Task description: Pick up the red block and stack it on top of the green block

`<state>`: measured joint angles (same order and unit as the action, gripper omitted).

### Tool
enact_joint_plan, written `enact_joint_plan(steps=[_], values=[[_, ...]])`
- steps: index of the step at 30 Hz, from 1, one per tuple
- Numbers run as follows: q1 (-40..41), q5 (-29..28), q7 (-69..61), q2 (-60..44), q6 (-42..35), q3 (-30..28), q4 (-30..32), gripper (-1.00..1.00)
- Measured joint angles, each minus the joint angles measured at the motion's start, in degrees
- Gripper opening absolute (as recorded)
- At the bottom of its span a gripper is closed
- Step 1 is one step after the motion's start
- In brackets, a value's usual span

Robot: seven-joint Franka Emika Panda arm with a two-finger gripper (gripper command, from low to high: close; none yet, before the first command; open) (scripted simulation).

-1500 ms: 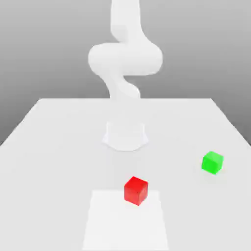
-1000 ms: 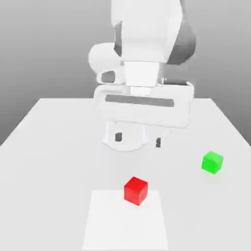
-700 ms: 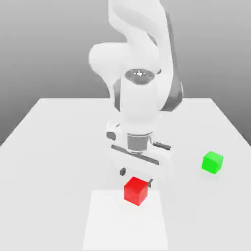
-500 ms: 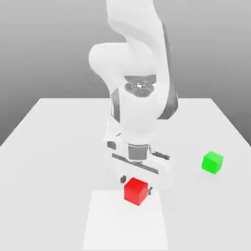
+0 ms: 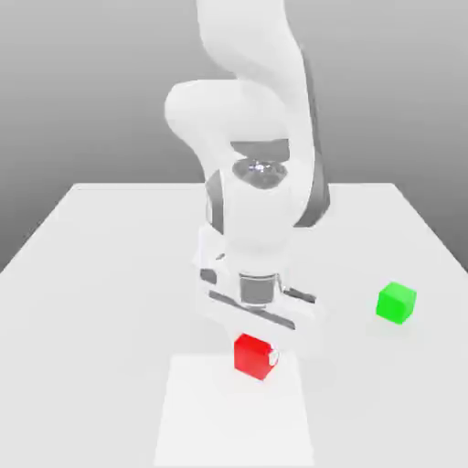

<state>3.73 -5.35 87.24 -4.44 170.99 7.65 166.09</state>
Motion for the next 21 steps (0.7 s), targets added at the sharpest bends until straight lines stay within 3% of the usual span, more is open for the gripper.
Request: enact_joint_plan(steps=[10,21], values=[[-2.2,7.9,-5.5,10.5,-8.8,0.4,2.0,-1.00],[-22.7,18.9,15.5,18.5,-17.3,19.3,0.0,-1.00]])
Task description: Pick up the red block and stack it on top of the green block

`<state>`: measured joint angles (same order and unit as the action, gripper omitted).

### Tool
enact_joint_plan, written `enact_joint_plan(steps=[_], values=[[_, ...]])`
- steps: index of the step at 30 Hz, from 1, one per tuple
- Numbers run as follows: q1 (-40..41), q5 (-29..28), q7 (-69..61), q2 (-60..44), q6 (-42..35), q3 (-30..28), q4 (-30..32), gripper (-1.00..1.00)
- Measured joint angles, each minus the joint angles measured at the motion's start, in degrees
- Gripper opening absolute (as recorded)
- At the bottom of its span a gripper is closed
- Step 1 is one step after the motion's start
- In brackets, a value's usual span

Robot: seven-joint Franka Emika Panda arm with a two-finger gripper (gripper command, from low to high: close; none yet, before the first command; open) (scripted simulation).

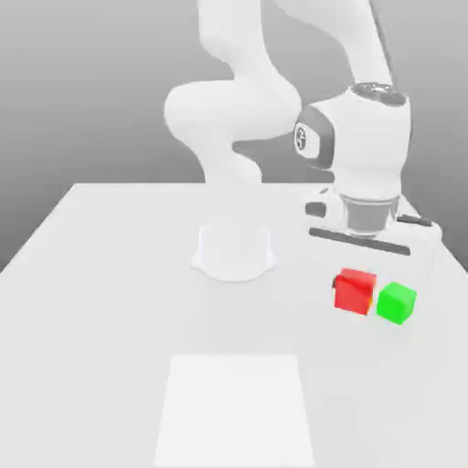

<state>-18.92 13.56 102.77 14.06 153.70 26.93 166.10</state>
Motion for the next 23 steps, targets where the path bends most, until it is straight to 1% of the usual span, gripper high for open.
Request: enact_joint_plan(steps=[4,5,10,13,15,18,20,21,23], values=[[-7.9,4.3,7.9,0.9,-1.5,7.4,-0.6,-1.00],[-8.6,4.5,9.1,0.4,-1.1,8.4,-0.7,-1.00],[-7.0,1.2,12.5,-4.0,3.4,11.2,-0.8,-1.00],[-5.0,-2.5,15.1,-7.3,6.5,12.2,-0.8,-1.00],[-3.5,-6.0,17.5,-9.6,8.5,12.9,-0.8,-1.00],[-1.8,-13.4,22.7,-13.4,11.4,12.2,-0.8,-1.00],[-1.9,-19.6,27.0,-16.0,13.2,10.3,-0.9,-1.00],[-3.3,-22.0,28.8,-17.0,13.9,8.4,-1.0,1.00],[-3.3,-22.0,28.8,-17.0,13.9,8.4,-1.0,1.00]])
